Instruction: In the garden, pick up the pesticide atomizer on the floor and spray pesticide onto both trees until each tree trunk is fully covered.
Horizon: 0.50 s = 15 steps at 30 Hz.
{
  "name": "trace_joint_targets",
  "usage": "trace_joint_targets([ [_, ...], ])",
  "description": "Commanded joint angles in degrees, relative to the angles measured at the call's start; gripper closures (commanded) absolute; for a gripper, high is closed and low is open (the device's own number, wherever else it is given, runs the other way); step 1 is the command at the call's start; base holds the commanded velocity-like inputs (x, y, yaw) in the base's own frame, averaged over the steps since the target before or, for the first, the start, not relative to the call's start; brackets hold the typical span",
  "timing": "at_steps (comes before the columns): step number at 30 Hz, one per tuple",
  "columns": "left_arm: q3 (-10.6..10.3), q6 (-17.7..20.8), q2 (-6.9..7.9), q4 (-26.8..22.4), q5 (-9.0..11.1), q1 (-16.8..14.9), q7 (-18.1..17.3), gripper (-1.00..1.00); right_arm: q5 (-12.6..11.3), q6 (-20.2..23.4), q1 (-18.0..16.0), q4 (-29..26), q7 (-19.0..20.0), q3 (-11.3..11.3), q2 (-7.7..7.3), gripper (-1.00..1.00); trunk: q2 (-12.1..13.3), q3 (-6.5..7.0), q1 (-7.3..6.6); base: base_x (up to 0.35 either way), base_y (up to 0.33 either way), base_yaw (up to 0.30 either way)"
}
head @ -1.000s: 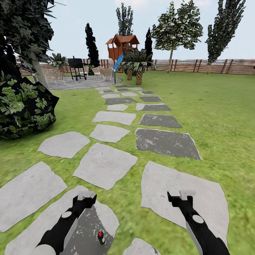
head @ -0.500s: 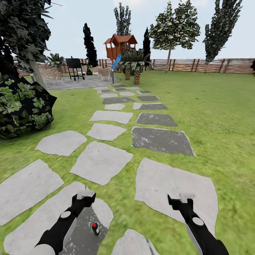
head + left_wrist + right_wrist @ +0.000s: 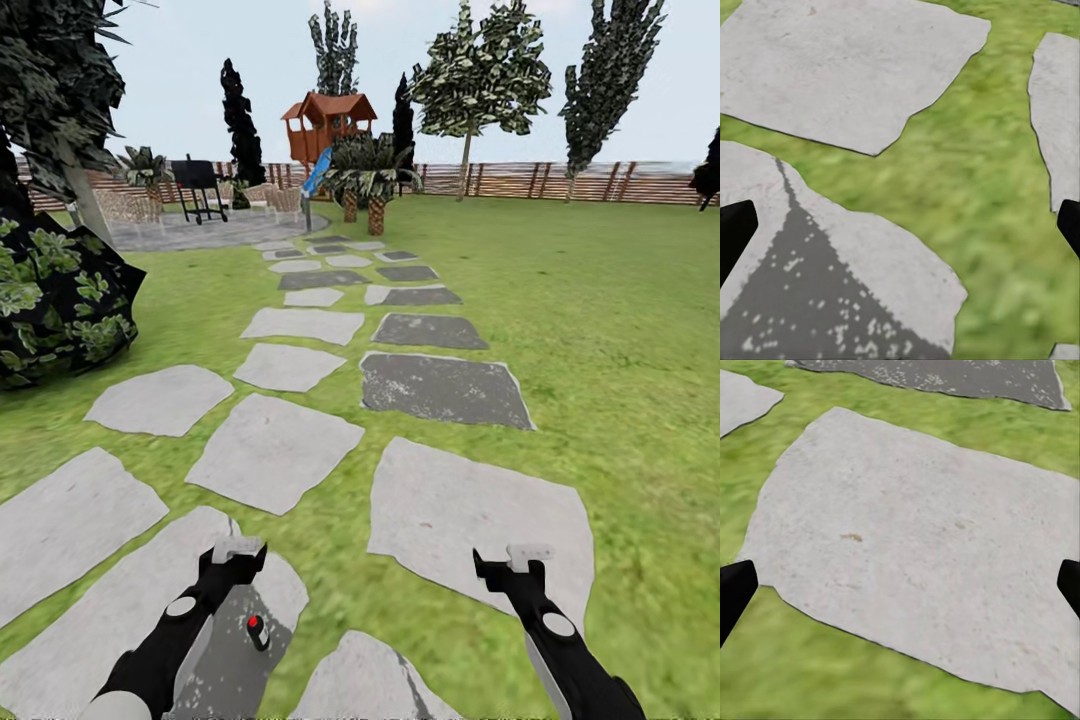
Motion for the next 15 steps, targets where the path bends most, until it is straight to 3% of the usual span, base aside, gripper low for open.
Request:
trace_joint_targets([
  [1,0.0,0.0,-0.02,0.0,0.0,0.0,0.0,-1.0,0.0,0.0,0.0,0.0,0.0,0.0,0.01,-1.0,-0.4,-0.26,0.23,0.0,0.0,0.0],
  [11,-0.3,-0.1,-0.25,0.2,0.0,-0.6,0.3,-1.0,-0.1,0.1,-0.1,-0.4,-0.1,-0.2,0.02,-1.0,-4.4,-2.94,2.42,0.0,0.0,0.0],
  [15,-0.4,-1.9,-0.4,0.3,0.0,-0.7,0.4,-1.0,-0.1,0.4,-0.1,-3.8,-0.1,-0.2,-0.06,-1.0,-6.0,-4.03,3.3,0.0,0.0,0.0],
])
